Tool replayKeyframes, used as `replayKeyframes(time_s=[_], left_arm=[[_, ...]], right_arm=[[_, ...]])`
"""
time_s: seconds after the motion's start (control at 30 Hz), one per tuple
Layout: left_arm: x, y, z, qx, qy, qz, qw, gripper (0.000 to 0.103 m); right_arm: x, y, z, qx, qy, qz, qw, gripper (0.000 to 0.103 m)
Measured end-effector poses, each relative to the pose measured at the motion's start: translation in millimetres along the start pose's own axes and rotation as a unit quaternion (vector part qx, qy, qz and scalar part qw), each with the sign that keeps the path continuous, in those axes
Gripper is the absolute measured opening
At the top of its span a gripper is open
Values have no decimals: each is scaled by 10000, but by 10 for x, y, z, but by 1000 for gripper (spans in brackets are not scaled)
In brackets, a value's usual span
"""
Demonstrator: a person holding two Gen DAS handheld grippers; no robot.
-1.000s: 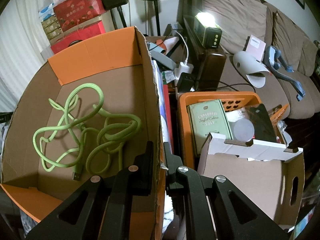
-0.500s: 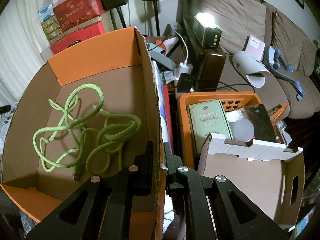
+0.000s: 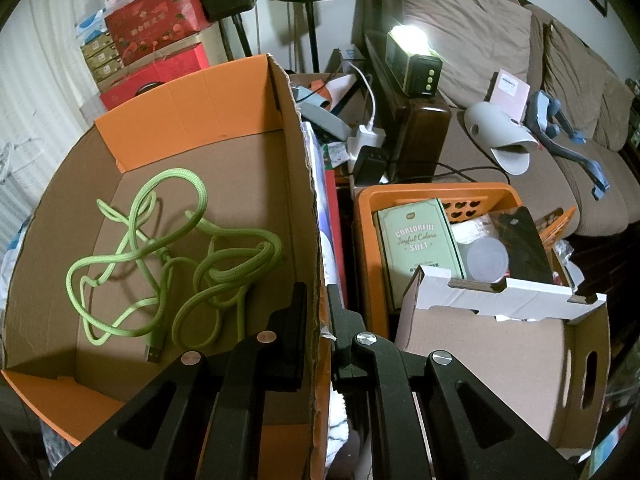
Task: Organize objects
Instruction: 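Carry the white cable into the cardboard box and release it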
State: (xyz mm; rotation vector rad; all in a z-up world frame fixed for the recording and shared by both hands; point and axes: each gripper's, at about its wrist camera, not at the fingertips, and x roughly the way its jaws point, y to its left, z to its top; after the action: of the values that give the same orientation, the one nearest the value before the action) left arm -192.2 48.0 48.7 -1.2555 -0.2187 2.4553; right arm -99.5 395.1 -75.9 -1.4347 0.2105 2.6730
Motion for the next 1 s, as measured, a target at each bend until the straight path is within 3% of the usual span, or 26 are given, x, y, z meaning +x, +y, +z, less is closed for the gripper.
replayKeyframes(time_s=[0.47, 0.73, 0.83, 1.0], left_arm=[[424, -830, -174, 30, 364, -712, 9968, 4], [742, -1145, -291, 67, 551, -702, 9960, 4], [796, -1296, -352, 343, 438, -527, 9971, 4], [951, -1409, -436, 311, 542, -622, 9961, 4]], right_arm=[[3, 1, 0, -5, -1, -6, 10000, 8], [7, -3, -2, -7, -3, -4, 10000, 8], [3, 4, 0, -1, -5, -3, 10000, 8], [3, 2, 0, -4, -2, -2, 10000, 8]])
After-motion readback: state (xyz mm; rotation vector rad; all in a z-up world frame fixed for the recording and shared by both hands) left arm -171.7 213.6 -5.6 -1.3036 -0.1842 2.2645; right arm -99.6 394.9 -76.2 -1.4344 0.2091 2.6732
